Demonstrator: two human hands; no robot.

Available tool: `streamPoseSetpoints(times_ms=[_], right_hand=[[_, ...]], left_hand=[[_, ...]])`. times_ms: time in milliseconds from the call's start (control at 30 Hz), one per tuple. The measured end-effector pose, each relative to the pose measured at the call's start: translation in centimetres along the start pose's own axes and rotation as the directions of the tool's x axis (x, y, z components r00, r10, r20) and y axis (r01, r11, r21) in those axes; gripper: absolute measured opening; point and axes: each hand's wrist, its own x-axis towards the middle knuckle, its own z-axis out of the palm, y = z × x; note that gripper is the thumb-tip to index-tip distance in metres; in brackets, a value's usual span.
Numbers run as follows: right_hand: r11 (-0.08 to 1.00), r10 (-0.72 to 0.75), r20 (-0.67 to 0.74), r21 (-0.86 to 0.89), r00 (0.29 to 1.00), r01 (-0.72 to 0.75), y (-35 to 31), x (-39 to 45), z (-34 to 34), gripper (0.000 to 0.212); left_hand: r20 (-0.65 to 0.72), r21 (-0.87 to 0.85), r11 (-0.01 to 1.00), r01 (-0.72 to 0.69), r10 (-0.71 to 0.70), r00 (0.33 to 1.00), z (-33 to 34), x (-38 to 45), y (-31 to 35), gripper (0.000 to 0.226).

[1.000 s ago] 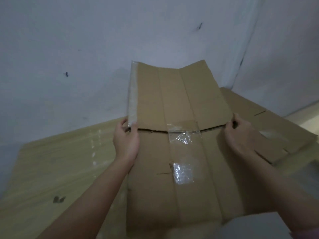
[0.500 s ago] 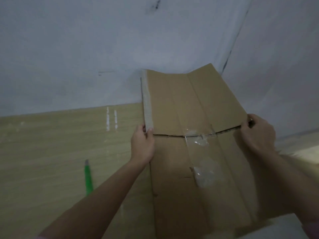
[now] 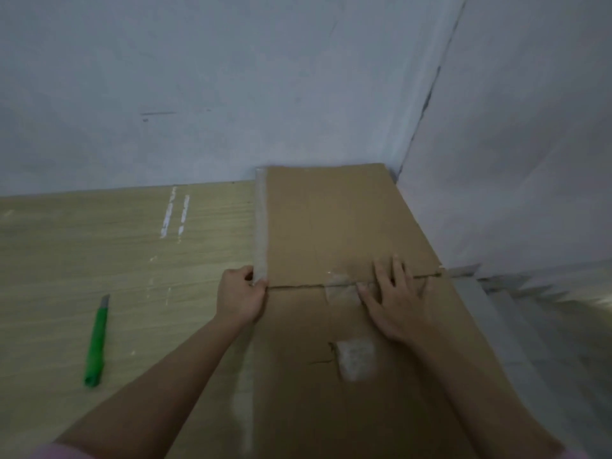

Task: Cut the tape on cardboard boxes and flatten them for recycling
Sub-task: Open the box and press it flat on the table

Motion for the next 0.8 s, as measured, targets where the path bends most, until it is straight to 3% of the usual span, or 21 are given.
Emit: streamPoseSetpoints(times_ms=[300,433,567,800], right_hand=[[0.999,0.014,0.117,-0.049,0.993,-0.009,2.2,2.9,-0.9,0.065],[0.989,0.021,0.146,-0.148,0.989,0.001,1.5,2.9,-2.5,0.066],[0.986,0.018,0.077,-0.164,0.997,-0.006,-2.5,2.8,-4.7,0.066],[0.954,-0.275,-0.017,-0.128,0.961,0.271,-15.6,2.4,-7.3,0.057]], left_hand=[[0.062,0.208,0.975,-0.076,0.064,0.996,2.2,1.3,1.0,0.031],[0.151,0.268,0.954,-0.137,0.099,0.984,0.9,1.5,1.6,0.036],[0.245,0.366,0.88,-0.302,0.221,0.944,-2.5,1.9,1.8,0.047],[0.286,0.514,0.697,-0.5,0.41,0.866,-13.5,2.3,0.4,0.056]])
